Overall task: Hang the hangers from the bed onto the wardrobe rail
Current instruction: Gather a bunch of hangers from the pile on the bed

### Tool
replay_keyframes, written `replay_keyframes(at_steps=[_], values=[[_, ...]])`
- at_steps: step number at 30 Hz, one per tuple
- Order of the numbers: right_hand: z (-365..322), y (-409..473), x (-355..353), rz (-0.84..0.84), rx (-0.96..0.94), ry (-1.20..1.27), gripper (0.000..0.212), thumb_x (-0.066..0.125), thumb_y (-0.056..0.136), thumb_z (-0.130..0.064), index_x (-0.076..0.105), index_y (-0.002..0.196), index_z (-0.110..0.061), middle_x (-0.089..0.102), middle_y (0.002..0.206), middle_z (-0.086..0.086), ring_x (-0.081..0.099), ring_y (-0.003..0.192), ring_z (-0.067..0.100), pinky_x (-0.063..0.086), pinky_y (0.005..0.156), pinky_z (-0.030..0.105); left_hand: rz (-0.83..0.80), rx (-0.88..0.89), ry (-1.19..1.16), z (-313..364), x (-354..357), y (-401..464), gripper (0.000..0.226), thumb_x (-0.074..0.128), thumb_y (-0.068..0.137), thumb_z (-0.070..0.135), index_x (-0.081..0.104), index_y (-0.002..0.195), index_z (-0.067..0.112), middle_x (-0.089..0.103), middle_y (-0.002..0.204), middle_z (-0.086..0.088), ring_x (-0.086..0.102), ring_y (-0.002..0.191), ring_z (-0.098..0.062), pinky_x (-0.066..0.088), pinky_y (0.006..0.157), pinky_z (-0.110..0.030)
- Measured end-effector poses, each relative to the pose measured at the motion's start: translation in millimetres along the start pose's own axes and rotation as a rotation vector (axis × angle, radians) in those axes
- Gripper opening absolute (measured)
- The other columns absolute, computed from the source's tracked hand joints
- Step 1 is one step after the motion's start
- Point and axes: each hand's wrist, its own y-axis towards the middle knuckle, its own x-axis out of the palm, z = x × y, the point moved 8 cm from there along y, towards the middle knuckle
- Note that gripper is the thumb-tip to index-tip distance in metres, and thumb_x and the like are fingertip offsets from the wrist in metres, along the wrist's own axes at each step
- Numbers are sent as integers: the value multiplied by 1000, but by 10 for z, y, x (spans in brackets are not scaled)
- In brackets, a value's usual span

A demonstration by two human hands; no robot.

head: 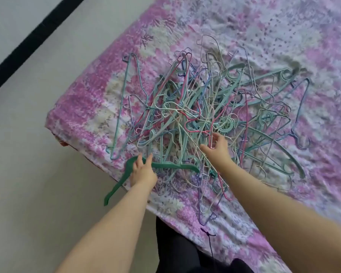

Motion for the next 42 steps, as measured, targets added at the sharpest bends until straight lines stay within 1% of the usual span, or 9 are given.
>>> replay_keyframes(at_steps=[7,11,15,17,19,25,34,39,42], values=[[28,163,261,-102,105,84,83,64,89,-28,9,151,-24,19,157,4,30,140,25,28,113,42,8,129,427,131,116,270,57,63,85,20,43,136,35,-4,161,-6,-12,146,-34,-5,116,-52],[19,283,175,-28,180,-36,78,59,91,-36,11,150,-21,40,146,10,60,91,21,50,72,32,246,333,361,185,-190,270,23,52,91,31,61,110,21,39,144,-10,26,138,-31,9,118,-50],[-121,425,89,95,129,-203,88,63,81,-53,22,148,-12,37,146,9,34,134,29,36,107,49,473,357,-116,217,-839,235,22,48,95,29,55,83,12,55,84,-3,55,82,-26,47,83,-43],[-157,471,143,69,136,-136,97,65,78,-58,19,150,-12,33,149,9,32,137,29,33,110,50,420,253,-359,283,-1085,360,30,35,100,40,49,90,15,48,66,-2,51,57,-24,42,51,-31],[-184,495,185,52,149,-82,103,66,76,-60,14,151,-12,27,152,9,29,139,29,31,112,49,409,219,-495,457,-1319,486,34,31,101,46,47,96,17,43,57,0,42,46,-20,33,44,-27],[-228,499,-21,277,181,-273,95,54,84,-64,14,149,-7,20,152,16,16,142,32,20,113,48,40,-42,-530,874,-1174,989,50,33,99,52,52,117,10,55,82,-5,50,69,-22,38,61,-30],[-349,774,-90,69,177,-267,90,31,84,-76,27,147,-12,39,146,15,19,141,36,27,108,52,-145,-78,-683,1066,-954,1150,76,39,86,69,48,135,11,56,122,-11,58,104,-35,49,94,-46],[-390,807,20,68,156,-487,98,35,78,-82,39,137,-4,36,144,19,27,134,37,27,108,48,-151,-49,-782,1126,-880,1134,71,54,79,63,55,127,11,59,122,-8,57,104,-30,48,92,-42],[-446,769,97,94,136,-472,93,45,78,-77,39,137,-4,35,145,15,31,134,33,26,109,48,-263,15,-774,1255,-744,1033,70,57,69,67,63,109,11,63,95,-7,60,87,-29,46,79,-34]])
